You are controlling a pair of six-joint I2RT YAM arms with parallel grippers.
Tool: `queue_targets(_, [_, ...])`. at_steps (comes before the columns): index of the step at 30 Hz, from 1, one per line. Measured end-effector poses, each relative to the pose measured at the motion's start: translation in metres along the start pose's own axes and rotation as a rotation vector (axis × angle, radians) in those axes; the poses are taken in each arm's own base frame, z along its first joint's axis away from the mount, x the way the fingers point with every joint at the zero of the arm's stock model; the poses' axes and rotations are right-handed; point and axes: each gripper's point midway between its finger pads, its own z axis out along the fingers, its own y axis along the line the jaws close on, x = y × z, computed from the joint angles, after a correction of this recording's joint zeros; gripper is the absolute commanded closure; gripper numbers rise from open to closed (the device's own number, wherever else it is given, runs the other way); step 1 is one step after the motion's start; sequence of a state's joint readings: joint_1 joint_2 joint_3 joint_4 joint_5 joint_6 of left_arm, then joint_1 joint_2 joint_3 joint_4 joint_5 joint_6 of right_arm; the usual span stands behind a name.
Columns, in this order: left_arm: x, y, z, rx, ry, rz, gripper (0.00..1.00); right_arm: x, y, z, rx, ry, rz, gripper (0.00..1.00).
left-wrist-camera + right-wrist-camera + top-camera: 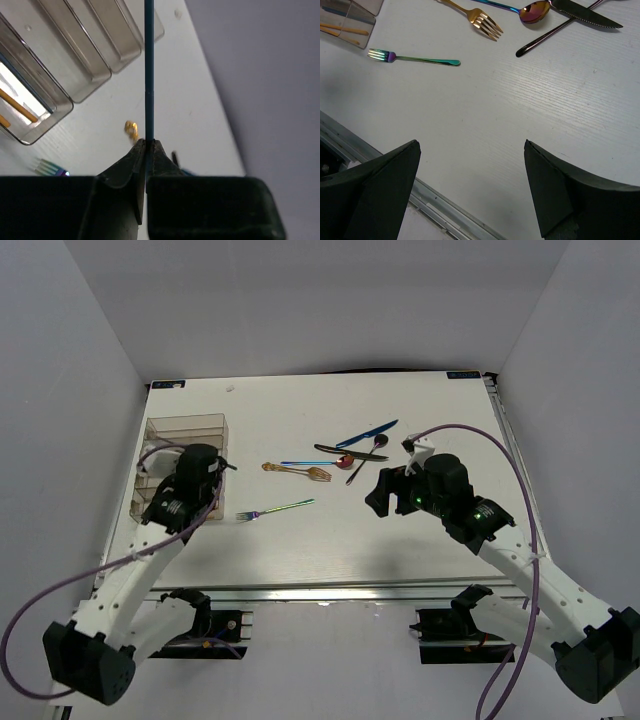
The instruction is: Sort the eating utensils into containers
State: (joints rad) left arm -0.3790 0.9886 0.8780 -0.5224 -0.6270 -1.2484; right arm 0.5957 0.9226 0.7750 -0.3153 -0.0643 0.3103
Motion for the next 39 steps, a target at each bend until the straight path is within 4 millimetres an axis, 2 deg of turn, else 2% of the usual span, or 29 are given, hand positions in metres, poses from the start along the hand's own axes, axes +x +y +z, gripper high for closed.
queue_targets(3, [-0.035,0.009,0.004,-0.032,-0.115,-0.179,1.00,0.002,0.000,-0.001,-0.001,0.009,0.001,0.12])
queue_targets(5, [-0.049,0.021,0.016,-0.087,-0.165,-0.230,1.00,0.004,-0.001,-0.001,0.002,0.016,0.002,0.12])
queue_targets(7, [-0.053,0.039,0.032,-0.159,-0.182,-0.236,1.00,0.006,0.000,-0.001,0.001,0.025,0.003,0.12])
queue_targets(10, [-0.048,0.076,0.052,-0.271,-0.172,-0.226,1.00,0.006,0.000,-0.001,-0.003,0.029,0.003,0.12])
queue_targets(12, [-0.045,0.100,0.057,-0.328,-0.164,-0.221,1.00,0.006,0.001,-0.001,-0.007,0.029,0.003,0.12])
queue_targets(14, [-0.041,0.115,0.058,-0.360,-0.156,-0.219,1.00,0.006,0.001,0.000,-0.007,0.033,0.004,0.12])
queue_targets(20, [-0.028,0.128,0.063,-0.363,-0.120,-0.227,1.00,0.009,0.000,0.003,-0.005,0.052,0.006,0.12])
queue_targets(28, [0.003,0.145,0.073,-0.358,-0.036,-0.250,1.00,0.011,0.000,0.004,-0.005,0.057,0.005,0.11])
queue_targets(31, [0.006,0.146,0.074,-0.356,-0.025,-0.254,0.77,0.011,0.000,0.005,-0.005,0.058,0.003,0.11])
queue_targets(32, [0.006,0.145,0.073,-0.353,-0.026,-0.256,0.61,0.011,0.000,0.005,-0.008,0.061,0.002,0.11])
queue_targets(33, [0.005,0.144,0.073,-0.349,-0.026,-0.256,0.56,0.012,0.001,0.006,-0.011,0.065,0.001,0.11])
queue_targets(38, [-0.007,0.131,0.063,-0.285,-0.056,-0.304,0.50,0.025,0.001,0.020,-0.031,0.132,-0.009,0.11])
queue_targets(39, [-0.010,0.128,0.060,-0.268,-0.065,-0.313,0.45,0.028,0.000,0.025,-0.034,0.149,-0.009,0.11])
